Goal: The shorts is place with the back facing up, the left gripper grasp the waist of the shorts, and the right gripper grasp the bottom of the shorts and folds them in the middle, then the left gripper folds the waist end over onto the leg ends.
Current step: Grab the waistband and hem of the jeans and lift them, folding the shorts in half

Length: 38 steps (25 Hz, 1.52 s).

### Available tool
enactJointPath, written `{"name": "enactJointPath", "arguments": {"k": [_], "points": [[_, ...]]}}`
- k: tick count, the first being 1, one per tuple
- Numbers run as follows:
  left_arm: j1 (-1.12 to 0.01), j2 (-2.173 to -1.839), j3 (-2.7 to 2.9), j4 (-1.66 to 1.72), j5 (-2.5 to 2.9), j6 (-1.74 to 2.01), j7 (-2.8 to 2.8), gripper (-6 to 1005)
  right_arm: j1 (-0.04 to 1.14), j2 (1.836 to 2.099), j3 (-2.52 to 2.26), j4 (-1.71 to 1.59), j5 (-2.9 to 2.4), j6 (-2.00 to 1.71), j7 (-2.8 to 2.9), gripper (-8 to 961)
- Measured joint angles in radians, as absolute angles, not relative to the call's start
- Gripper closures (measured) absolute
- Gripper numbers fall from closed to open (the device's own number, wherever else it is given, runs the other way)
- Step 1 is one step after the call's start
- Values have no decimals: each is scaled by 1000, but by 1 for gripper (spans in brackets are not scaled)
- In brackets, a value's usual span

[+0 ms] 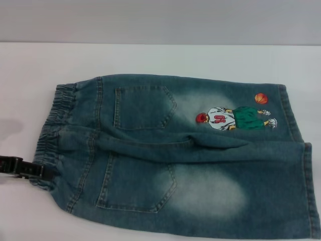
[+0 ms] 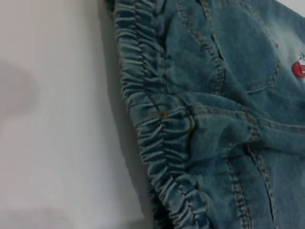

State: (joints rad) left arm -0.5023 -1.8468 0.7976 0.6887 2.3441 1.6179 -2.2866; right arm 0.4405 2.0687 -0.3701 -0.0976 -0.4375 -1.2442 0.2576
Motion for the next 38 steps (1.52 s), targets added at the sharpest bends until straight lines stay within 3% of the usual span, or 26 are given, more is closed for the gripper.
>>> {"name": "enactJointPath", "arguments": {"k": [2,18,31,38], "points": [[-505,-1848,798,689,2347,1619,-2286,236,441,2068,-370,-100,-437,-1238,258,361],[-508,-1848,754,699,2353,1583,-2284,912,436,2068,-365,-100,-431,-1235,258,362],[-512,-1861,752,727,2351,1595,-2284,958,443,2068,-382,-104,-437,-1241,276,361],[-516,-1869,747,735,2346,1601,-2284,958,400,2068,-482,-212,-553,-1254,632,361]]}}
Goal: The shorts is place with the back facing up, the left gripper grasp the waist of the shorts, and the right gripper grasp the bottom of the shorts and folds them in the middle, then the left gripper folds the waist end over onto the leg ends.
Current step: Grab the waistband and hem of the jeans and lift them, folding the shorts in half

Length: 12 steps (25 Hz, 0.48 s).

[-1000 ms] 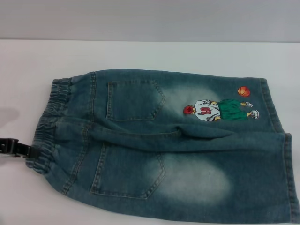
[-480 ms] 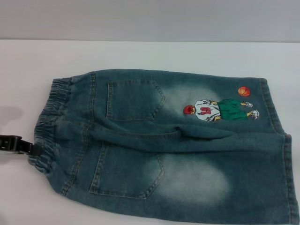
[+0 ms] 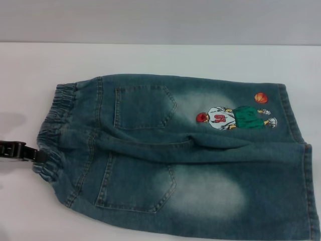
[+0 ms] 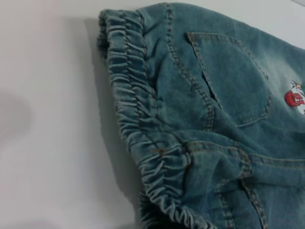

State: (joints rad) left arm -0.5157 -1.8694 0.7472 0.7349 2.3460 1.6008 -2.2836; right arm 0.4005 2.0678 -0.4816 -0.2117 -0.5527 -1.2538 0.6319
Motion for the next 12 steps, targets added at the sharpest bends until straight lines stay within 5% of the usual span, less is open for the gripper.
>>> {"name": "enactJointPath", "arguments": {"k": [5,12], "points": [[-516,-1876,747,738,2345,1604,-2284,958,339,2047,-518,-388,-765,-1369,1064,361],[-515,-1883,738,740,2344,1598,-2276,958,344,1954,-509,-587,-1088,-1570,1505,362]]}}
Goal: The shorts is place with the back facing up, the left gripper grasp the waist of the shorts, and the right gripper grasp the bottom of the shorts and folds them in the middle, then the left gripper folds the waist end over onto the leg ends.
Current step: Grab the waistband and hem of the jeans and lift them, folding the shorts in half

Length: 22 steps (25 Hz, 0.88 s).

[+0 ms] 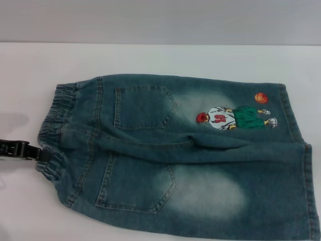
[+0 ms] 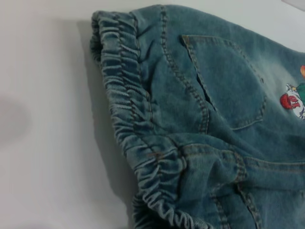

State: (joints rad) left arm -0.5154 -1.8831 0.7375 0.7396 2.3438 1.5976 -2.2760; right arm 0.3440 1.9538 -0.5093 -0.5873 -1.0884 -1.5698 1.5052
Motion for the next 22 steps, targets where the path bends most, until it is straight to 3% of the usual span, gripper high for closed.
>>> {"name": "enactJointPath", "arguments": {"k": [4,13,22], "points": [[-516,-1888,731,749,2343,1597,-2273,958,392,1907,-501,-705,-1315,-1690,1716,362],[-520,-1893,705,759,2342,1599,-2275,958,519,1838,-443,-835,-1680,-2100,1919,361],[-516,-1896,702,764,2342,1602,-2278,958,508,1838,-457,-928,-2051,-2179,1852,361]]}}
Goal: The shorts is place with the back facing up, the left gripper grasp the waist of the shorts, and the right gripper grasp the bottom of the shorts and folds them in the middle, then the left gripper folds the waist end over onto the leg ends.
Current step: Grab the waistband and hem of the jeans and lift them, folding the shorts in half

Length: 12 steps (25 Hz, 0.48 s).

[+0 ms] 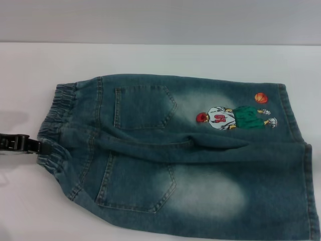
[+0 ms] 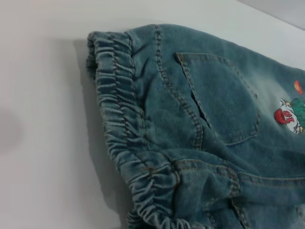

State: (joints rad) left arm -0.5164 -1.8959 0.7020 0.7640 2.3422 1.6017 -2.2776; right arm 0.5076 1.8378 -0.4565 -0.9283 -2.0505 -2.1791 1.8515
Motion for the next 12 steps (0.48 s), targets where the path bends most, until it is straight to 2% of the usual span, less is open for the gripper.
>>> {"name": "enactJointPath", "arguments": {"k": [12], "points": [[-524,-1900,693,764,2342,1597,-2284,958,508,1841,-476,-925,-2388,-2178,1838,361]]}}
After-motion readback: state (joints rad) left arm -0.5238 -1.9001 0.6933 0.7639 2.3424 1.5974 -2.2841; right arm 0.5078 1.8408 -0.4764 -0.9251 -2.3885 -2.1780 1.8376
